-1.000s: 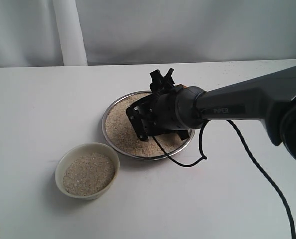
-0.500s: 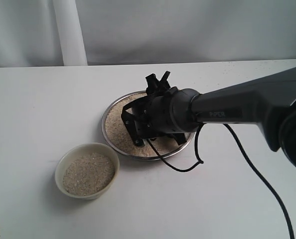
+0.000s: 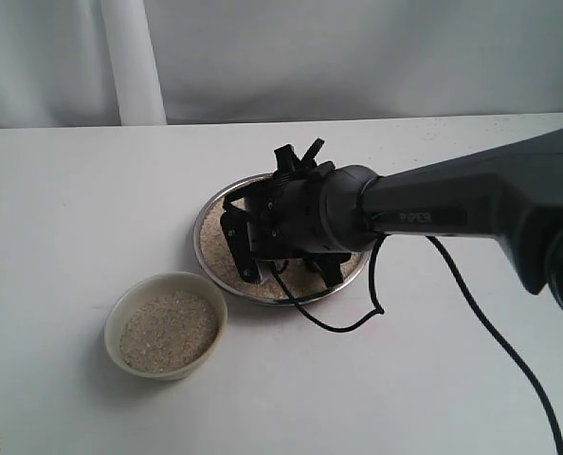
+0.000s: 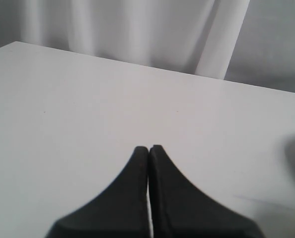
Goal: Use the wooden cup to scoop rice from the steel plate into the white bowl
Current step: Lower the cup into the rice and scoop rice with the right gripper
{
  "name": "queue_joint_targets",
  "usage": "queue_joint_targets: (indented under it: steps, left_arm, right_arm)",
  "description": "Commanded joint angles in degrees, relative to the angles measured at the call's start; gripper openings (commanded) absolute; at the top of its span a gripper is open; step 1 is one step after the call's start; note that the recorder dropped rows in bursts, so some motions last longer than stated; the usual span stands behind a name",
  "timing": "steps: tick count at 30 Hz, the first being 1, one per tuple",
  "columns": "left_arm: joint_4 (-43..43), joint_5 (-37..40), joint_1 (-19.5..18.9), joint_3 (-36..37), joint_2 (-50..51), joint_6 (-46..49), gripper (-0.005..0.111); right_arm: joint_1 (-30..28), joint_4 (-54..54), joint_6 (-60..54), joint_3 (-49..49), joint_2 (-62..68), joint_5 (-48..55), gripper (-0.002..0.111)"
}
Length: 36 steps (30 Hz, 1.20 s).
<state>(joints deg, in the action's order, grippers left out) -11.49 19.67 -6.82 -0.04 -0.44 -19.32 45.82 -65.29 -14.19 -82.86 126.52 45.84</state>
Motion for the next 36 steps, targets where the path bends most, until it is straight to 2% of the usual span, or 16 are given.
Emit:
queue_joint_targets:
  steps: [1,10,15,19,27,31,36]
  left_arm:
    - [0.21,-0.36,0.08,0.04,0.44,-0.13,0.0]
    - [0.21,-0.36,0.08,0.04,0.44,-0.13,0.0]
    - [0.21,-0.36,0.08,0.04,0.44,-0.13,0.0]
    - [0.21,-0.36,0.08,0.04,0.44,-0.13,0.0]
    - [0.21,-0.36,0.08,0.04,0.44,-0.13,0.0]
    - [0.21,-0.36,0.08,0.04,0.44,-0.13,0.0]
    - [0.21,-0.36,0.08,0.04,0.44,-0.13,0.0]
  right_arm:
    - [0.46,4.45,-0.47,0.07,-1.79,-3.17,0.0]
    - [0.46,8.92,-2.36,-0.27,-2.15,-5.32,0.0]
    - [0.46,19.9,-7.15,-5.55,-2.15,-5.84,0.0]
    - [0.46,24.47,-9.9,-6.87,-2.15,-4.6,0.0]
    - [0.22,28.84,-9.9,-6.87,-2.15,-5.18,0.0]
    - [-1.18,37.23,-9.38,-6.87,-2.15,-7.71,0.0]
    - [-3.41,39.37,-2.22,-6.87,-2.25,-8.34,0.0]
